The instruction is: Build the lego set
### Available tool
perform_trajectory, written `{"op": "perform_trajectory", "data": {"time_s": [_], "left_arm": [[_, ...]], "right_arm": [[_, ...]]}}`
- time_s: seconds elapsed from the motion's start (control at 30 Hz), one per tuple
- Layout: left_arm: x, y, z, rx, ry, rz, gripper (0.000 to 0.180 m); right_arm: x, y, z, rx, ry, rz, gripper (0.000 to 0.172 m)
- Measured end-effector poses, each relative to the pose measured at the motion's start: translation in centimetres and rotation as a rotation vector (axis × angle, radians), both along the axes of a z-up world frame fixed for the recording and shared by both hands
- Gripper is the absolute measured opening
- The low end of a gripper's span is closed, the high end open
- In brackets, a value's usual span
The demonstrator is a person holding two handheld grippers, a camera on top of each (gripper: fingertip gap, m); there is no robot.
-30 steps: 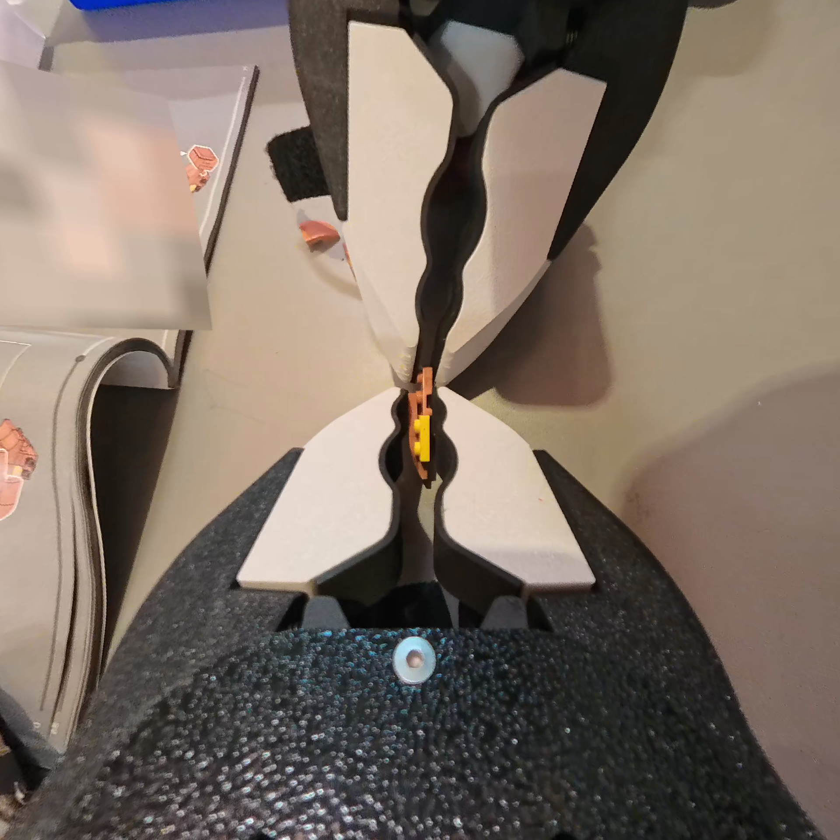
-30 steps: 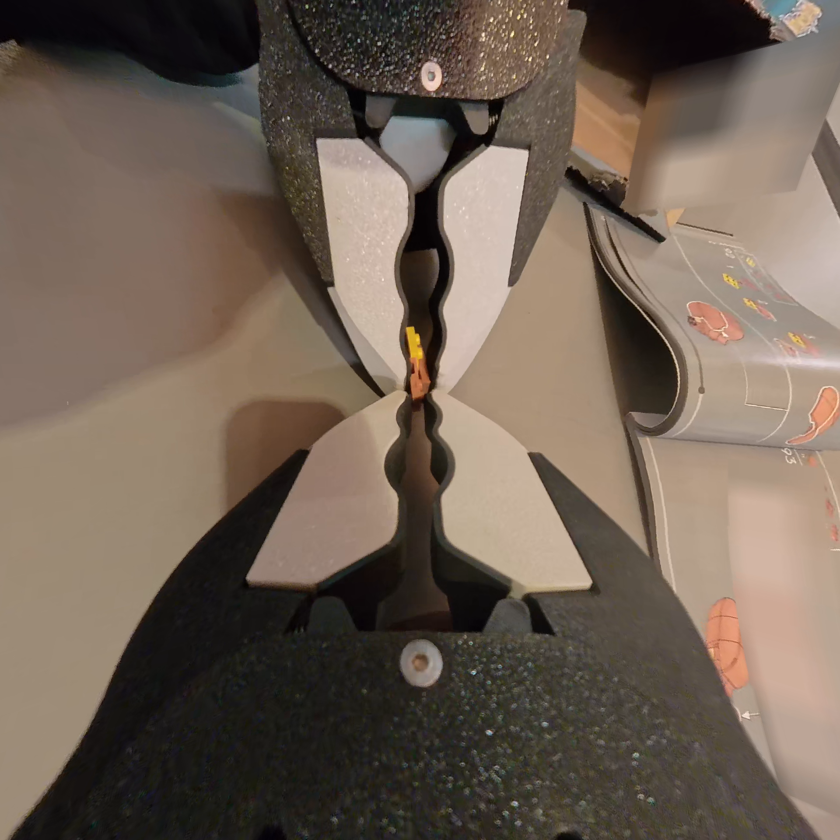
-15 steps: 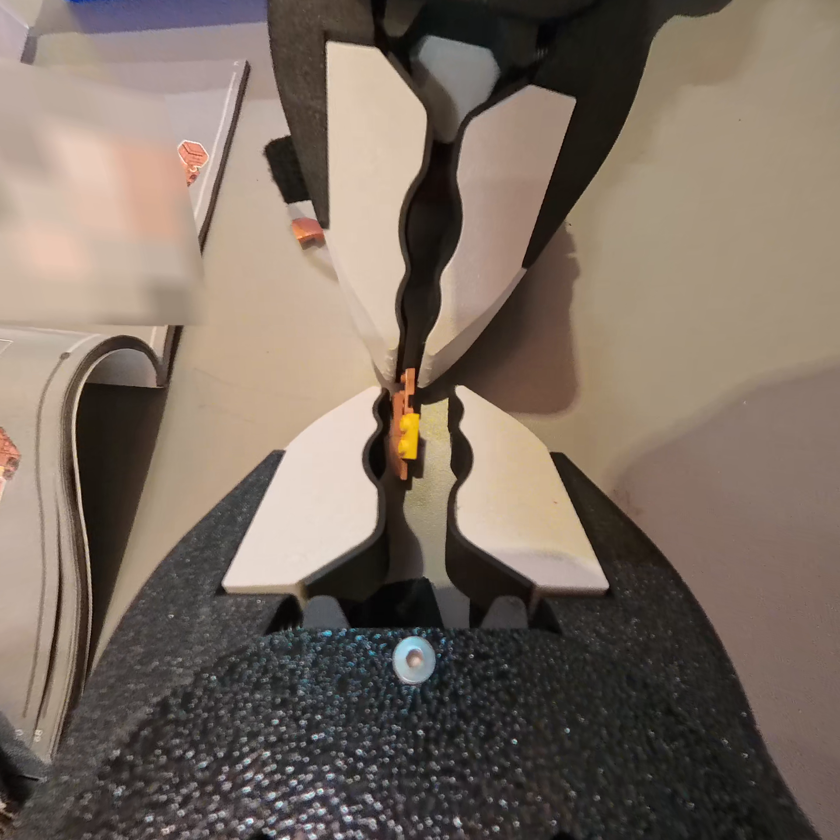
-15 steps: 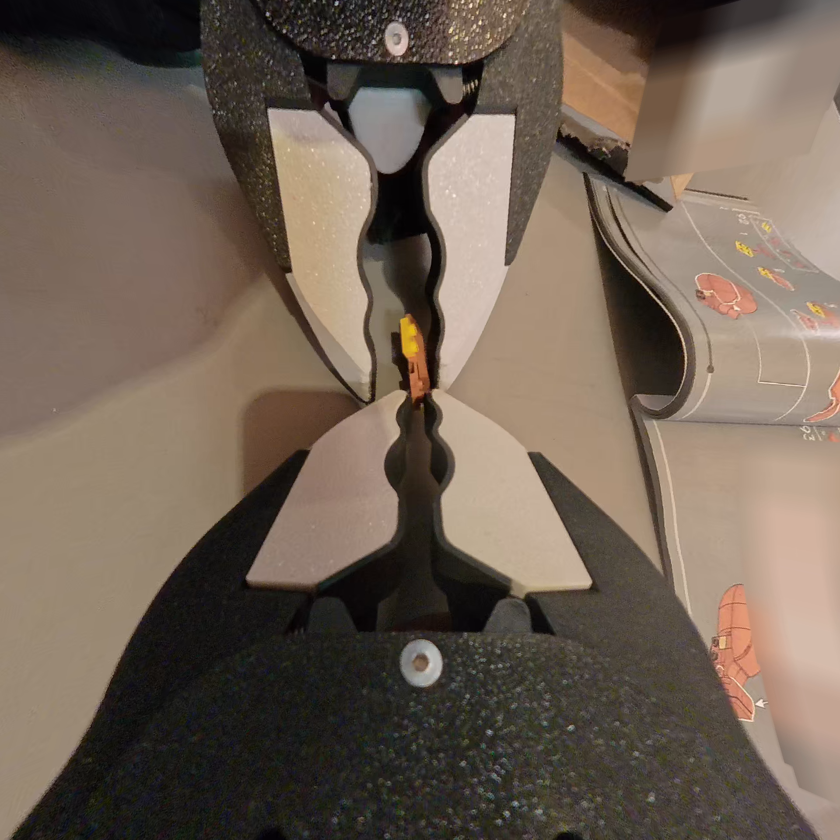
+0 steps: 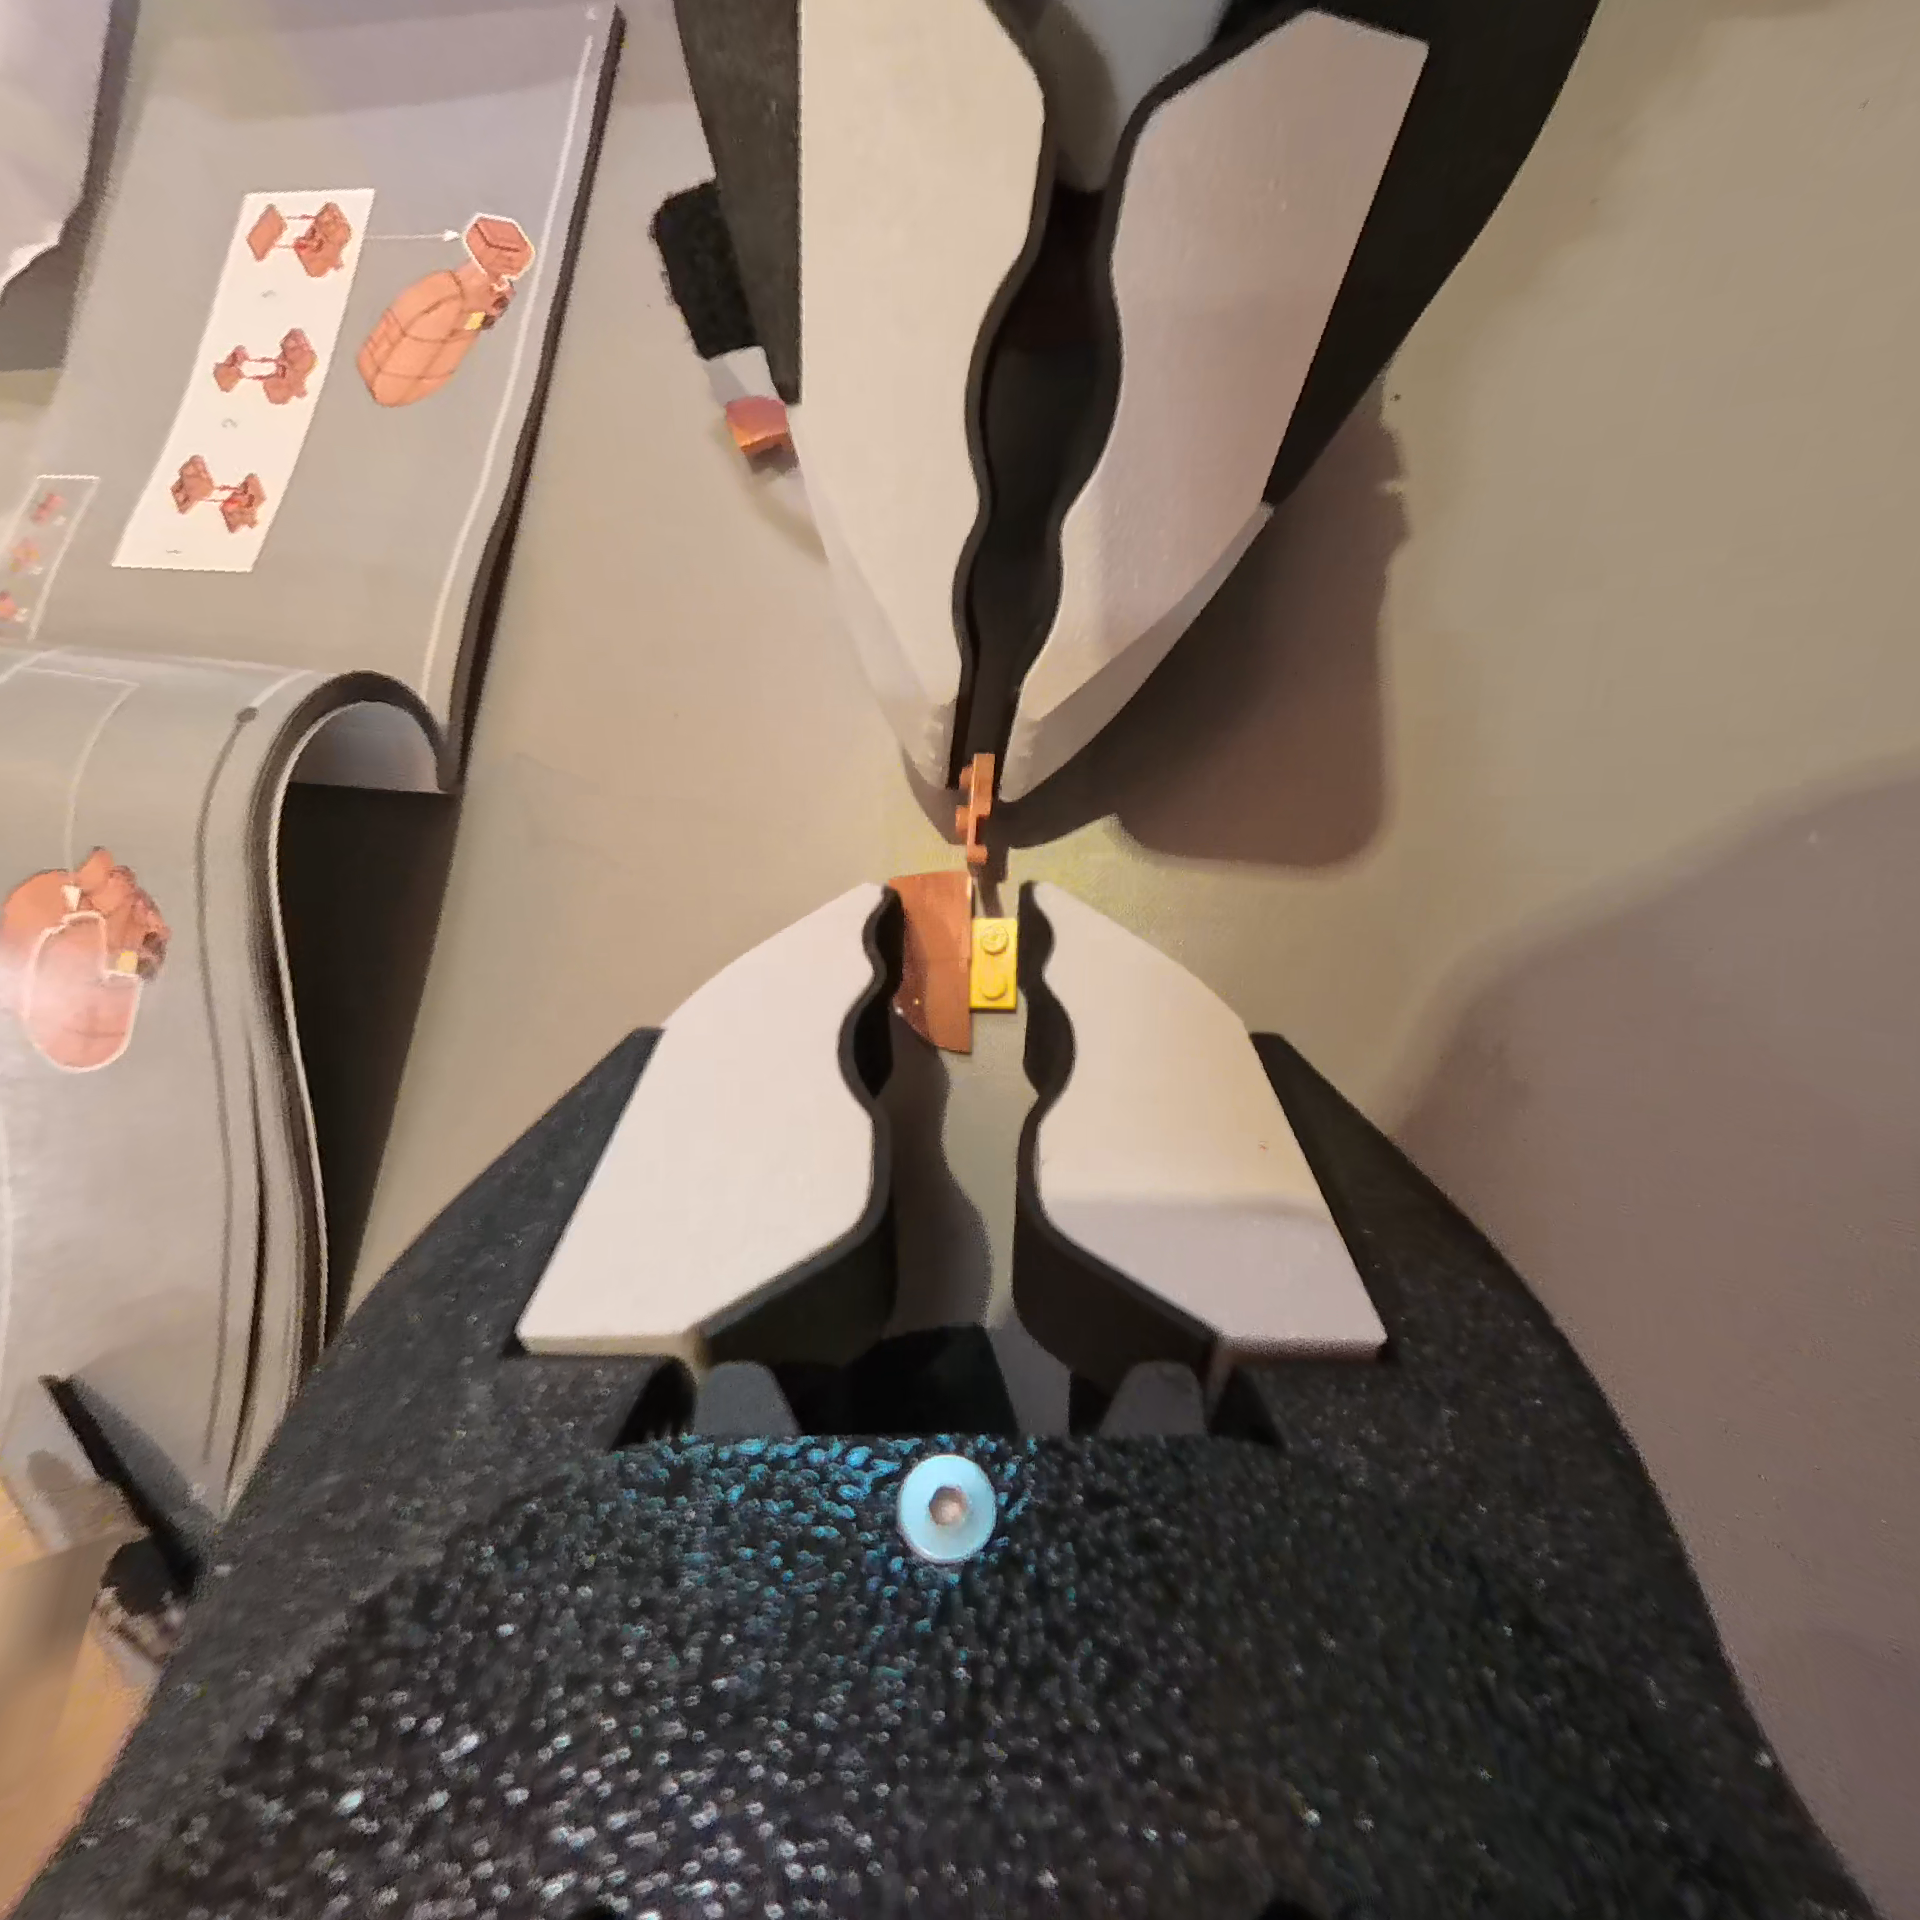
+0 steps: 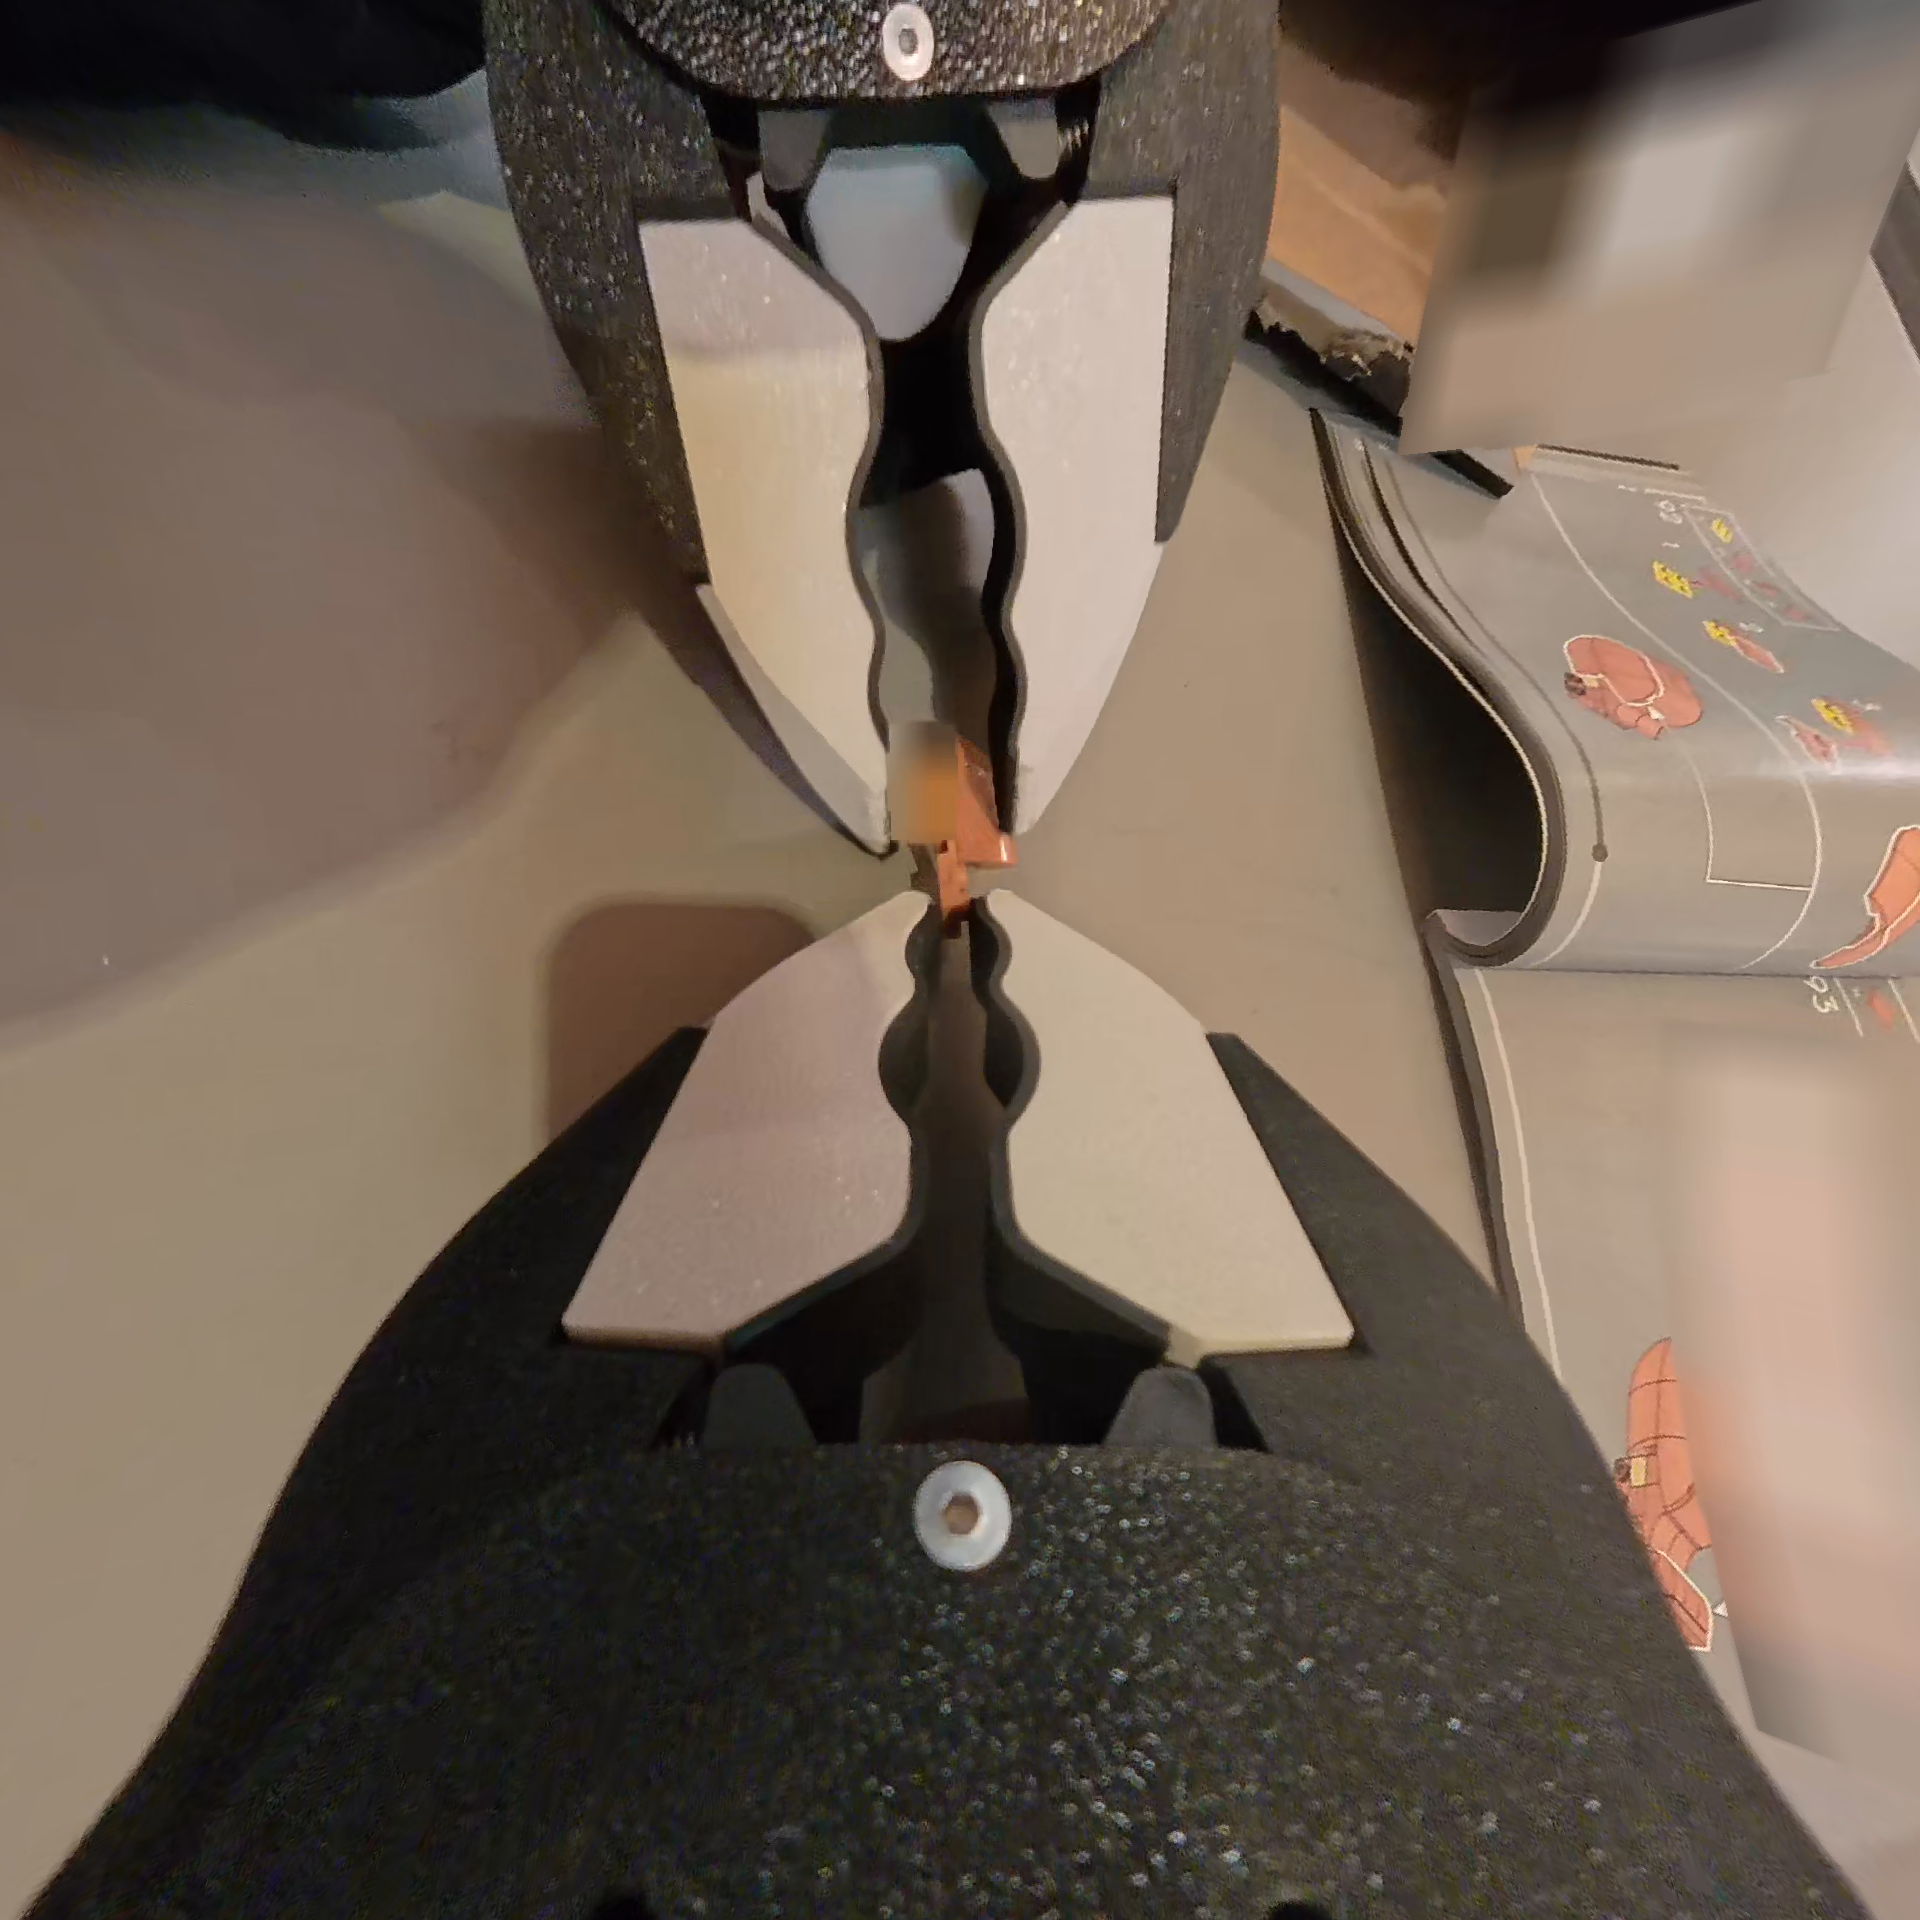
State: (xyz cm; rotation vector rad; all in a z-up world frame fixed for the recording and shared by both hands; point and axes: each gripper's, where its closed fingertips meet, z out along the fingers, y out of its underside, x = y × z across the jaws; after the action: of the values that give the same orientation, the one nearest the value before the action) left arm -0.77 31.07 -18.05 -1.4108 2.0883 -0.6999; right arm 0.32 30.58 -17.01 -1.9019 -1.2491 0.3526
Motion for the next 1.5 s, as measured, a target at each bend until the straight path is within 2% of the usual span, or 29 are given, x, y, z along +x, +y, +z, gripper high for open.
{"op": "perform_trajectory", "data": {"time_s": [0.17,0.3,0.5,0.63,0.77,1.13,1.5], "left_arm": [[-0.6,0.6,0.0,0.034,0.017,0.006,0.02],[-1.5,1.5,0.2,0.091,0.029,0.004,0.033],[-1.8,1.5,0.0,-0.006,0.027,0.008,0.034],[-1.5,1.4,-0.1,-0.052,0.018,0.017,0.021],[-1.3,1.2,0.1,-0.072,0.003,0.006,0.017],[-0.8,1.3,0.8,-0.174,-0.032,0.045,0.011],[-0.5,1.4,1.0,-0.216,-0.051,0.056,0.007]], "right_arm": [[-0.3,0.1,0.0,0.009,-0.009,0.011,0.005],[-0.3,0.0,-0.1,0.007,-0.011,0.017,0.005],[-0.5,0.1,-0.2,-0.005,-0.017,0.031,0.005],[-0.5,0.1,-0.4,-0.019,-0.027,0.033,0.005],[-0.3,0.2,-0.3,0.009,-0.028,0.026,0.005],[0.3,0.9,0.2,0.251,-0.128,0.096,0.005],[-0.1,2.2,0.1,0.323,-0.217,0.085,0.005]]}}
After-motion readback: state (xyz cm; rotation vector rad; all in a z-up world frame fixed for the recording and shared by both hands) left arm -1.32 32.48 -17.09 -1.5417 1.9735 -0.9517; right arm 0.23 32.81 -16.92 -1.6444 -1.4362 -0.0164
